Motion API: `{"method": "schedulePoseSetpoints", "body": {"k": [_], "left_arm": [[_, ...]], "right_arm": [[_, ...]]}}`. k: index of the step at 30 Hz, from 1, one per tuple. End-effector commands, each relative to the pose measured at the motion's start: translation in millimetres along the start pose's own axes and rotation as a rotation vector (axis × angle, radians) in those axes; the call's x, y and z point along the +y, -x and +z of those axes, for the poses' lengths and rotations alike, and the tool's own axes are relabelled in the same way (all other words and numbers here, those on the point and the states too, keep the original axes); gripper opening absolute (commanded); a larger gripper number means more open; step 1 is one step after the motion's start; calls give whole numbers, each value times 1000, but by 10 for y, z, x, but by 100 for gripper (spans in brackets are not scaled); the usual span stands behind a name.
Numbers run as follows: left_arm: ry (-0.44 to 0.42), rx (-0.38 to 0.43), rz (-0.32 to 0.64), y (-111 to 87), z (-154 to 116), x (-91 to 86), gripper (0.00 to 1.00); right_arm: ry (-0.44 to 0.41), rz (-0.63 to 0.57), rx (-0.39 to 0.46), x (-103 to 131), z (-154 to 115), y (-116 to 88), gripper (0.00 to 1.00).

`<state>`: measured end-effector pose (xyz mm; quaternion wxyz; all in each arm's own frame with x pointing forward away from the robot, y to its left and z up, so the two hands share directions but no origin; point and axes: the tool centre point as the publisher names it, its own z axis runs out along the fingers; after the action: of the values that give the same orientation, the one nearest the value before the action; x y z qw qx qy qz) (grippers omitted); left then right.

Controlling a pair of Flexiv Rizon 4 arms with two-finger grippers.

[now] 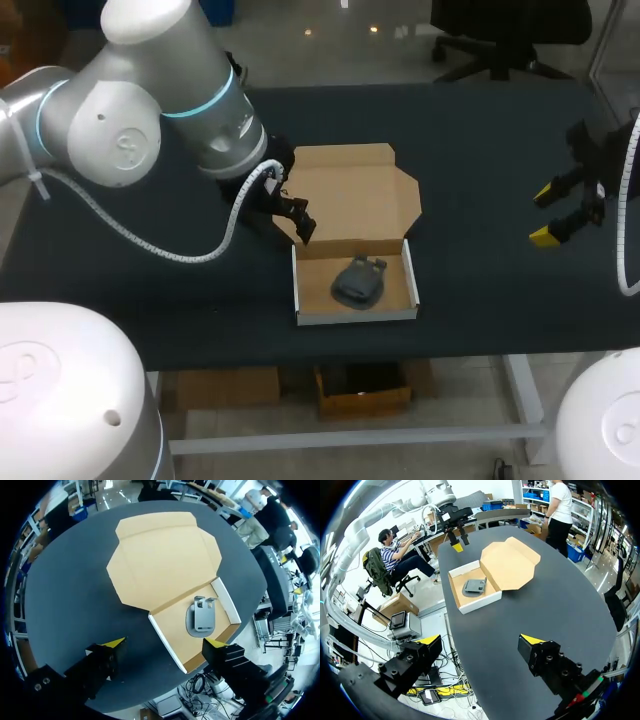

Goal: Assemble the packaging by folding the flat box into shape, placing the metal phone stand inside, and closing the box properly

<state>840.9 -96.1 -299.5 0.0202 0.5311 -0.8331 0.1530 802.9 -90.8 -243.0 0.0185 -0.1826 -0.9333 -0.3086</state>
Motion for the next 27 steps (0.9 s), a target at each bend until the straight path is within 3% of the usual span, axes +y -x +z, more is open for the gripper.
{"method": "schedulePoseSetpoints", "body": {"k": [1,4,10,15,27], "left_arm": [[1,-2,1,-4,2,-4,100],[-5,-3,8,15,-5,-8,100],[-65,86,101,105,-71,12,100],[-84,105,123,216,-59,-11,100],[-135,143,164,434,84,-178,100]], "right_arm": [[-1,0,4,2,-17,-3,100],[1,-9,12,33,-35,34,100],[6,-34,36,112,-68,88,100],[-14,-37,61,197,-105,128,100],[-45,-75,114,383,-144,237,100]]}}
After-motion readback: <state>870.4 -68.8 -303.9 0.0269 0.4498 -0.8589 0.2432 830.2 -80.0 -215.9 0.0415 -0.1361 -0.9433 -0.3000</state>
